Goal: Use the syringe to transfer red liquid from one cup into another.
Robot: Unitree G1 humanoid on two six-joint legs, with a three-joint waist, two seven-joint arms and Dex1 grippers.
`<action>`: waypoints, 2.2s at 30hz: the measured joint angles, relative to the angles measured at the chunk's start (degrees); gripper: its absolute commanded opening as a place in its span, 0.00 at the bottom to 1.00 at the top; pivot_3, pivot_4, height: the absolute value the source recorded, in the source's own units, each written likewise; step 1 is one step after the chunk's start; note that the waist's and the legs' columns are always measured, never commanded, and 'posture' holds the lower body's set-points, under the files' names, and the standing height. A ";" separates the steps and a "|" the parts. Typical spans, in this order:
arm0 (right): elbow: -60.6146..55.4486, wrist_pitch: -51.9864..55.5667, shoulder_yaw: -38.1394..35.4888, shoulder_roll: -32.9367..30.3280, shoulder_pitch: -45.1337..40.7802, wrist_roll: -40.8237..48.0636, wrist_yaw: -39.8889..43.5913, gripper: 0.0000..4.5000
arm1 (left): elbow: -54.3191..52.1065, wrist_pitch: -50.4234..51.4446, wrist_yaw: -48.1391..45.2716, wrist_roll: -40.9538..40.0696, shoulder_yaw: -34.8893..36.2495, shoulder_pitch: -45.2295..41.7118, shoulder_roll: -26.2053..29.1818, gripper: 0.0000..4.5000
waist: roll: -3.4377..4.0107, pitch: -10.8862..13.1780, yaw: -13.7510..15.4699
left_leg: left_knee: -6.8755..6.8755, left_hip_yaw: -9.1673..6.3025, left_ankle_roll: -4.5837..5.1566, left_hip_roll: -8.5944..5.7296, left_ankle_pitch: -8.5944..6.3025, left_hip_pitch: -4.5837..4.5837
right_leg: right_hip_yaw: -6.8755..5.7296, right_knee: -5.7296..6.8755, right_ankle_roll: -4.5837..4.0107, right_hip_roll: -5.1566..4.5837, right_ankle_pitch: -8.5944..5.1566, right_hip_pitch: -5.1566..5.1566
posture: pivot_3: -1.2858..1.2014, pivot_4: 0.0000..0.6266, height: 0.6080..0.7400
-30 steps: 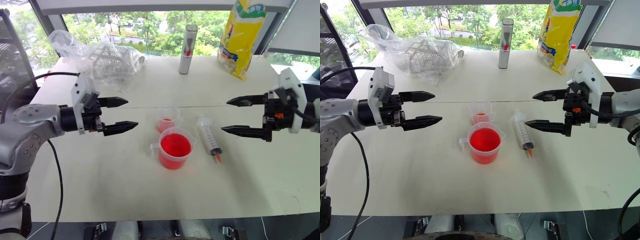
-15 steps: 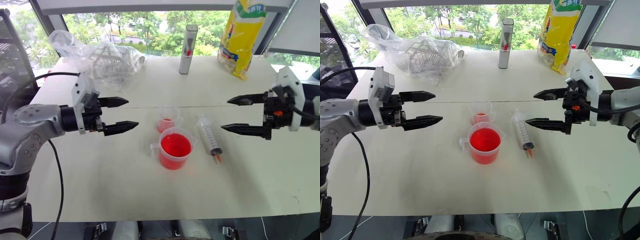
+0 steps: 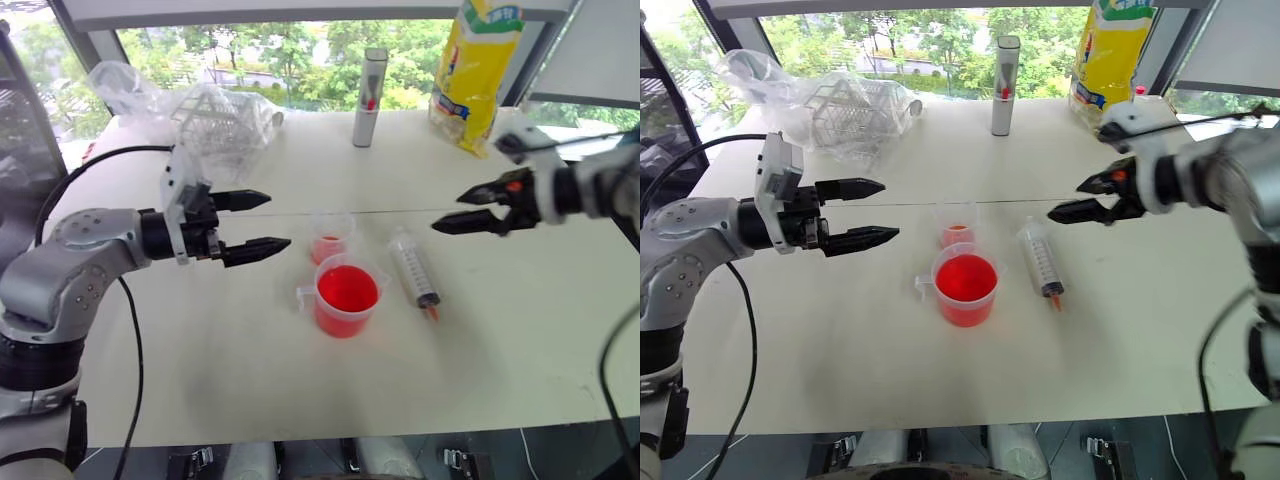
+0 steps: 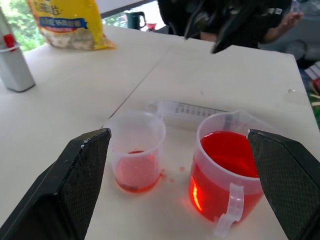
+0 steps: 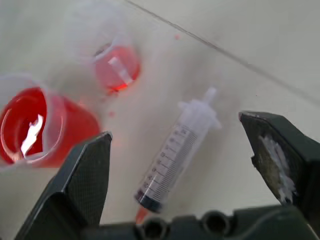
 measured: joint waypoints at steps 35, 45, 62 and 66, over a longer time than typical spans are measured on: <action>26.71 4.65 19.09 20.11 -4.76 -13.22 -12.87 0.31 | -2.14 -0.28 2.95 0.63 0.37 1.45 -0.54 1.00 | -0.08 -0.14 0.53 | 0.23 -0.13 0.00 -0.10 0.01 -0.72 | -0.17 0.35 0.23 0.16 0.13 -0.65 | 0.52 0.24 1.00; 11.30 -3.69 -2.44 18.65 2.79 -11.34 -16.86 0.31 | 0.56 -1.22 1.27 1.42 -0.37 -2.75 -1.53 1.00 | -0.02 -0.10 0.75 | 0.21 -0.16 0.00 -0.13 0.01 -0.81 | -0.21 0.34 0.25 0.17 0.14 -0.69 | 0.52 0.24 1.00; -30.53 -32.04 -32.66 24.82 24.21 17.11 -11.17 0.31 | 14.26 -3.11 -9.17 2.38 -4.19 -19.43 -6.49 1.00 | 0.00 -0.10 0.84 | 0.23 -0.25 -0.05 -0.09 0.04 -0.71 | -0.30 0.38 0.28 0.21 0.14 -0.52 | 0.52 0.24 1.00; -33.81 -30.41 -33.60 25.44 27.64 25.74 -13.12 0.31 | 17.09 -2.93 -12.36 2.44 -4.57 -22.56 -6.57 1.00 | -0.01 -0.11 0.74 | 0.27 -0.21 -0.05 -0.10 0.04 -0.65 | -0.30 0.37 0.29 0.14 0.14 -0.44 | 0.52 0.24 1.00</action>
